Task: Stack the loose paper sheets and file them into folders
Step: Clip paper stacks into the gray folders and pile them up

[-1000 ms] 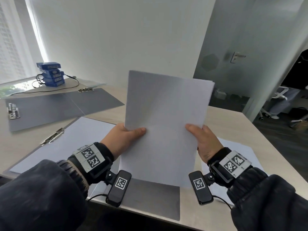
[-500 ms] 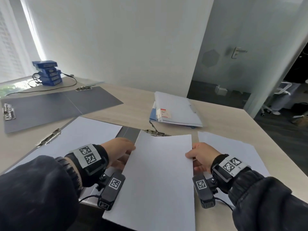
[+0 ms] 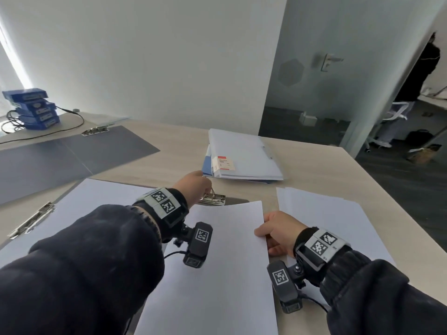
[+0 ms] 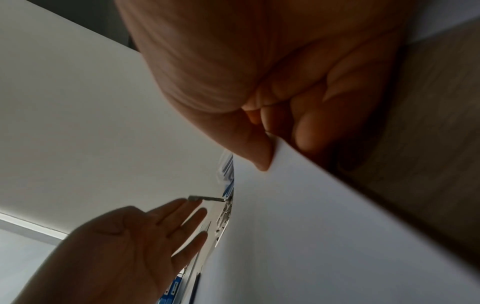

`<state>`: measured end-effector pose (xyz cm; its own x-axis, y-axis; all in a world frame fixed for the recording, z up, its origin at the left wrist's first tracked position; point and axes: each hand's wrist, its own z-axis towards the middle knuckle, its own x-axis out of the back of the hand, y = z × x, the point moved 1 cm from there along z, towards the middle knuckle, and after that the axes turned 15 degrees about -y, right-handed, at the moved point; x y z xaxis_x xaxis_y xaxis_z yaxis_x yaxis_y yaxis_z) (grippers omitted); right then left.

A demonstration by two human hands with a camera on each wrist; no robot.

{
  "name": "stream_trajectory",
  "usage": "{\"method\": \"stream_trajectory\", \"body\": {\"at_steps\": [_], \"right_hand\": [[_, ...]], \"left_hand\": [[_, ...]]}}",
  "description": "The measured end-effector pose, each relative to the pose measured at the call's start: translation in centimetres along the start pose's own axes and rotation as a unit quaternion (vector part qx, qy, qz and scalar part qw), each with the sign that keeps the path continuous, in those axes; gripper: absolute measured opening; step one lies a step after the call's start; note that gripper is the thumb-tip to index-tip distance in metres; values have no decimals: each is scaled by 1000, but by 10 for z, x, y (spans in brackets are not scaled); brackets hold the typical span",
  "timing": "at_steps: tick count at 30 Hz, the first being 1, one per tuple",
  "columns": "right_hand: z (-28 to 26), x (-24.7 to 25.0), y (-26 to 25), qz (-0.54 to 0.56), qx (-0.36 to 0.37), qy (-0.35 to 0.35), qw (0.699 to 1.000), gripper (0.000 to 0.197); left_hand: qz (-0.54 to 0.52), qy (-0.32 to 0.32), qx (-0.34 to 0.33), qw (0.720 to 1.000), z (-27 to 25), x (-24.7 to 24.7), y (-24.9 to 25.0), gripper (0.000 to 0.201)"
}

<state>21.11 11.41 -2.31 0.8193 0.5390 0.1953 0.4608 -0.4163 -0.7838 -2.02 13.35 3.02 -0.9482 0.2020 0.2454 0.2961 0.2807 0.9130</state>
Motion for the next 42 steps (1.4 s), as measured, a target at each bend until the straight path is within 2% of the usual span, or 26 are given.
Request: {"method": "stream_trajectory", "body": {"at_steps": [1, 3, 6, 10, 14, 16, 19, 24, 27, 29, 31, 34, 42], "right_hand": [[0, 0, 1, -1, 0, 0, 1000, 21], [1, 2, 3, 0, 2, -2, 1000, 27], [4, 4, 5, 6, 8, -4, 1000, 27], [6, 6, 7, 28, 18, -11, 999, 14], [6, 5, 6, 53, 27, -2, 998, 13], [8, 3, 4, 62, 28, 4, 998, 14], [10, -1, 0, 81, 35, 9, 996, 15], [13, -11, -12, 53, 32, 15, 998, 19], [16, -16, -16, -37, -4, 3, 999, 21], [16, -18, -19, -67, -18, 7, 998, 13], [15, -19, -22, -74, -28, 15, 997, 9], [17, -17, -24, -82, -38, 28, 995, 19], [23, -12, -26, -94, -37, 43, 994, 19]], "left_hand": [[-6, -18, -13, 1000, 1, -7, 4, 14], [-7, -59, -44, 997, 4, -20, 6, 28], [6, -106, -42, 993, 2, -24, -2, 37], [66, -36, -26, 997, -4, 5, -15, 42], [83, 50, 24, 995, -14, 44, -33, 39], [42, 38, 52, 997, -19, 53, -43, 30], [-32, -14, 83, 996, -25, 58, -54, 23], [24, -15, 113, 993, -22, 69, -61, 6], [51, -33, 143, 988, -22, 71, -65, 12], [63, -36, 152, 986, -20, 71, -67, 16], [72, -44, 167, 982, -19, 72, -66, 13], [79, -52, 173, 980, -19, 73, -63, 4], [52, -46, 177, 982, -11, 80, -71, 7]]}}
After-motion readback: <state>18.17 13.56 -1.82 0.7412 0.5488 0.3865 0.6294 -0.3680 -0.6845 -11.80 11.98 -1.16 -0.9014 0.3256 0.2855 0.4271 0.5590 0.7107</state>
